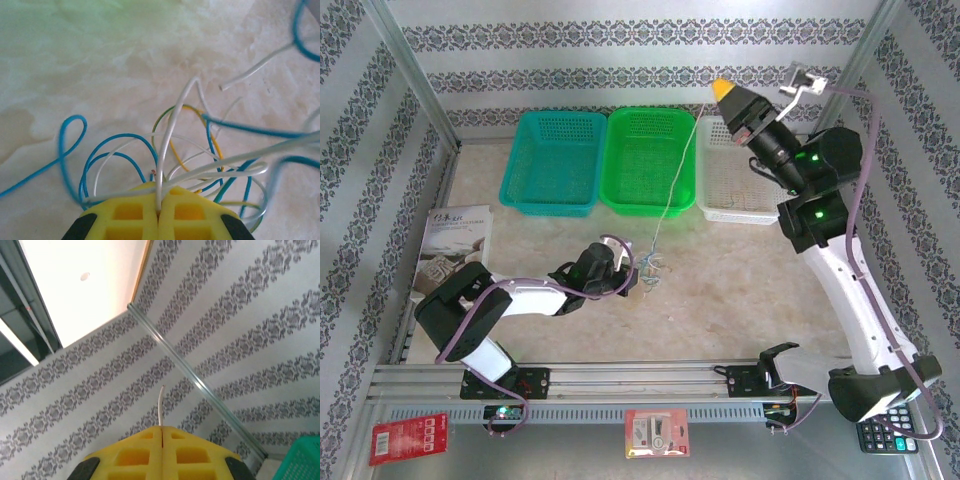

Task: Untangle the cables

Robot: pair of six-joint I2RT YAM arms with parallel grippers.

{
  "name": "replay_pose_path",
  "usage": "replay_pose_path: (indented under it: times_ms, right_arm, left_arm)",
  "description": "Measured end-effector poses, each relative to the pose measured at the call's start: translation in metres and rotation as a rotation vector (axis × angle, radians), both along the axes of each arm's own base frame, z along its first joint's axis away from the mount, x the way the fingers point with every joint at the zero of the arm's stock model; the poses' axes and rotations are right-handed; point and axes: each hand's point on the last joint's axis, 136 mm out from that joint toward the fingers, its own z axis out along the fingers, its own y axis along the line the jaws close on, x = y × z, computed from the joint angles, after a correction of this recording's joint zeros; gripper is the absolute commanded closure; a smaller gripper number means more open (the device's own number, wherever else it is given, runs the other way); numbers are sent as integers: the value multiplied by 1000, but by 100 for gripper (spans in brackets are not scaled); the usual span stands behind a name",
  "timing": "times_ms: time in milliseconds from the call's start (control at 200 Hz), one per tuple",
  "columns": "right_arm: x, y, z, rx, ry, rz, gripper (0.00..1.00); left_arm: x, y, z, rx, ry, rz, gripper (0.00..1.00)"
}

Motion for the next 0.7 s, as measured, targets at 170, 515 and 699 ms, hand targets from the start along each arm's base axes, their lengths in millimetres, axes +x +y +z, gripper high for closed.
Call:
replay_pose_path:
  times_ms: [170, 515, 699]
  right_arm:
    - [5, -12, 29, 49, -34, -9, 100]
    - [-4, -41, 110, 132, -176, -20, 100]
    - [-12, -43, 124, 151, -203, 0, 100]
  left_arm:
    - [-8, 7, -10, 10, 32, 12, 100]
    - [-18, 20, -21, 34, 64, 35, 100]
    - [-17, 21, -21, 36, 64, 41, 100]
